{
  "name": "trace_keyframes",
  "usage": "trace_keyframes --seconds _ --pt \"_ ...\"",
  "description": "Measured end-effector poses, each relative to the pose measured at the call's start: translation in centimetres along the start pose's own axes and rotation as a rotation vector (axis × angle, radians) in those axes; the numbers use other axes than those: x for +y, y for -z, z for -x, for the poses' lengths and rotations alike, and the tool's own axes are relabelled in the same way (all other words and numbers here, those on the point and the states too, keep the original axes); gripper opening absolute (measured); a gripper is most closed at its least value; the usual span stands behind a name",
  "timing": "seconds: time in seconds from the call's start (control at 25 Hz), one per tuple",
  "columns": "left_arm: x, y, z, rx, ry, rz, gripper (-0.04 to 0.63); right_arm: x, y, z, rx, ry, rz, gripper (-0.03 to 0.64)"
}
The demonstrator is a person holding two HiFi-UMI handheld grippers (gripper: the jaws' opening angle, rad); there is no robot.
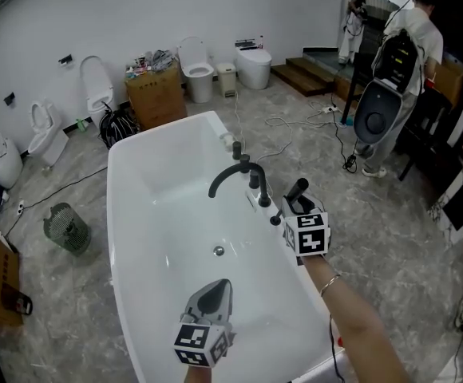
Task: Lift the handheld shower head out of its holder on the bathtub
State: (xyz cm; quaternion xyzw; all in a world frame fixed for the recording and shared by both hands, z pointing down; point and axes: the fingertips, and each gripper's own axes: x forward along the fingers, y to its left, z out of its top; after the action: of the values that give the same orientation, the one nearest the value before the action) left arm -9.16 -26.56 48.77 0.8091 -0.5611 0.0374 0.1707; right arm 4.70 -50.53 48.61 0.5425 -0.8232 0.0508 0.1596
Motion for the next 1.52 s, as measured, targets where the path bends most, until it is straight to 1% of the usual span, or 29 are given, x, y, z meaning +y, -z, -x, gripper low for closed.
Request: trace_keyframes --seconds 0.16,0.32,0.64,1.04,1.2,1.52 --pt "-1.2 -1.6 2.6 0.001 0.026 -0.013 0.02 1.1 -3.0 3.2 -0.032 0.002 0.021 0.135" --pt "-1.6 -2.7 4.8 -0.031 0.025 -0.036 0.02 1.9 -5.8 6.2 -0.062 0.007 0.04 0.135" --pt "-3.3 -3.3 9.0 -0.036 0.045 -0.059 0.02 3.7 -8.9 11.5 -0.095 0.013 0.06 0.135" --pt "-5.0 -4.9 12.7 -0.055 0.057 -0.08 0.02 5.5 -11.2 15.9 -0.108 0.017 0.06 0.135" --pt "-5.1 -5.1 13.7 -0.057 0.053 -0.084 0.02 6.3 -11.3 16.7 -0.106 0.009 0.068 0.135" --pt "-5.4 -5.2 14.6 -0.056 0.05 -0.078 0.02 6.5 -11.6 17.4 -0.103 0.006 0.064 0.135"
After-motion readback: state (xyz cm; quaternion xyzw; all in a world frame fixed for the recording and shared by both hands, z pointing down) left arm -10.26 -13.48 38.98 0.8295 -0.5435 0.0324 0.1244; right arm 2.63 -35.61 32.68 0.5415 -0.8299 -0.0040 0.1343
